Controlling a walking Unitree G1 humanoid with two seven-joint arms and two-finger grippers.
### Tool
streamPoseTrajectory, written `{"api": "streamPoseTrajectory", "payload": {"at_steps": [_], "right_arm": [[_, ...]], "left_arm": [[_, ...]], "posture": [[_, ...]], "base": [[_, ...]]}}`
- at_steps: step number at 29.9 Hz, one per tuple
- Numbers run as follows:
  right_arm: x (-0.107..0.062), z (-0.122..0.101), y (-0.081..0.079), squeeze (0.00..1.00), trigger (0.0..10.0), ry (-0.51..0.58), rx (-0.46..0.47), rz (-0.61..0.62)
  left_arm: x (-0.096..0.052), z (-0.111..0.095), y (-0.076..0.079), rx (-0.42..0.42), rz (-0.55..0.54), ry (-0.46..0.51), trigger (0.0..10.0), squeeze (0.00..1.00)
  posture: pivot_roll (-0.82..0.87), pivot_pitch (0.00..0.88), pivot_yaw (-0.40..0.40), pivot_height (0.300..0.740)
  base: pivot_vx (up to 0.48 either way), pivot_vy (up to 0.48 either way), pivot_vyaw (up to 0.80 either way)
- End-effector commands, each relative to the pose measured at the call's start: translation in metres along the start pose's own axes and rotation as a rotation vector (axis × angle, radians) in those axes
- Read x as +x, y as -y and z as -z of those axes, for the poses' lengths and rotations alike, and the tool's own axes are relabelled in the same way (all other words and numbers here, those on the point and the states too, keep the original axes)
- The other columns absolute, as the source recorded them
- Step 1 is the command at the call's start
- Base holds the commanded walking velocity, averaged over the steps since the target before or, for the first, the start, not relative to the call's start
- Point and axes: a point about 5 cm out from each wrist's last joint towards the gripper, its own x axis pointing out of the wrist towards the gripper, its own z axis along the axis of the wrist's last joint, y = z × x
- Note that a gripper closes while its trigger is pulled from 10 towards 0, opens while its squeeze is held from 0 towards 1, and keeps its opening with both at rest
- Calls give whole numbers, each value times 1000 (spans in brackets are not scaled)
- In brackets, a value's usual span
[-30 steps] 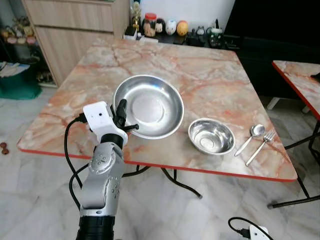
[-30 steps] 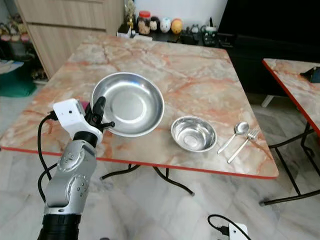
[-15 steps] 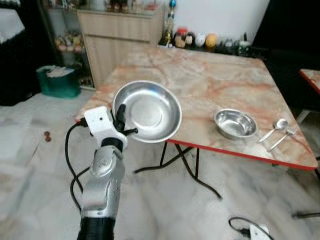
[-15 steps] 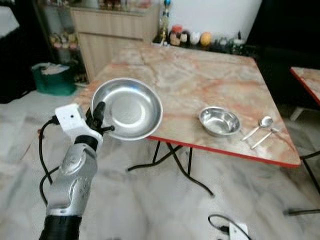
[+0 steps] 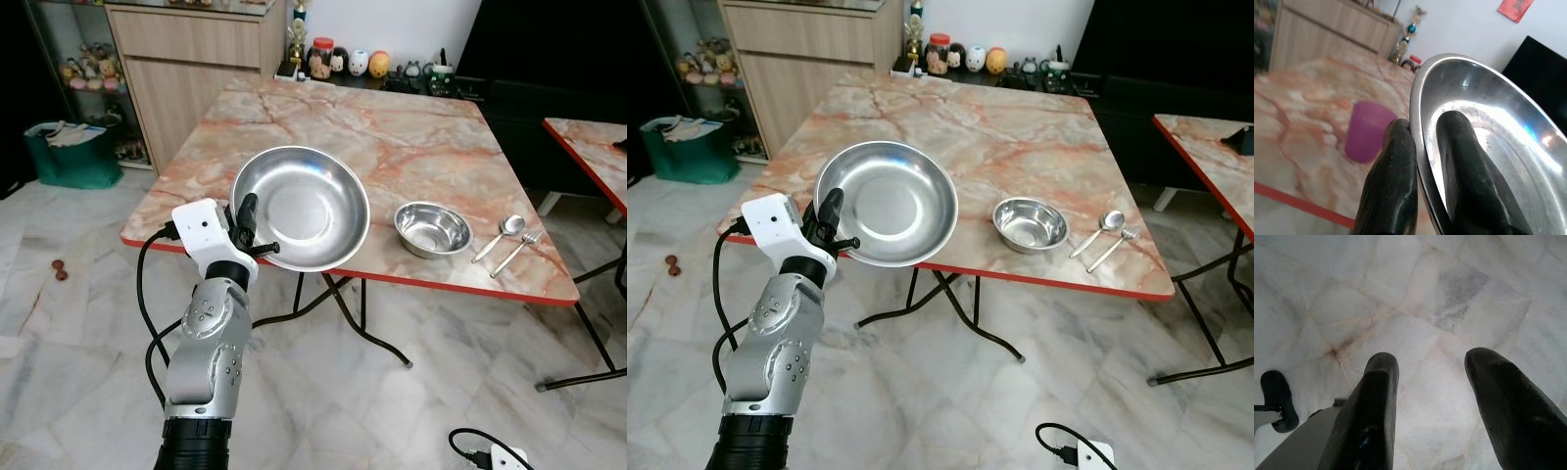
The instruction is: Setting the table
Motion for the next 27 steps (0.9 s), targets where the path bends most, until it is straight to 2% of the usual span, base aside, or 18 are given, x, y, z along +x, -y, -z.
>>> {"api": "streamPoseTrajectory", "payload": {"at_steps": [1,3,10,16,20,22,27], "right_arm": [[0,-1,4,0,10000,8,13,14],[0,-1,4,0,10000,7,12,13],[-1,0,3,0,10000,16,33,16],[-1,-1,4,0,10000,14,-15,27],[-1,0,4,0,10000,12,-12,25],[-1,1,3,0,10000,9,17,25],[-1,2,3,0,10000,6,7,26]], "left_arm": [[-1,0,2,-45,-5,-11,10000,0],[0,1,3,-8,-1,-12,10000,0],[0,3,3,-10,3,-22,10000,0],[-1,3,3,3,14,-28,10000,0],[-1,4,4,1,20,-28,10000,0],[-1,5,5,13,32,-31,10000,0],[0,5,7,14,44,-28,10000,0]], "posture": [[144,0,-98,740],[143,0,-98,740],[139,0,-93,740],[141,0,-90,740],[134,0,-84,740],[134,0,-82,740],[133,0,-84,740]], "base": [[0,0,0],[0,0,0],[0,-263,0],[0,-334,0],[0,-386,800],[0,-409,0],[0,-425,0]]}}
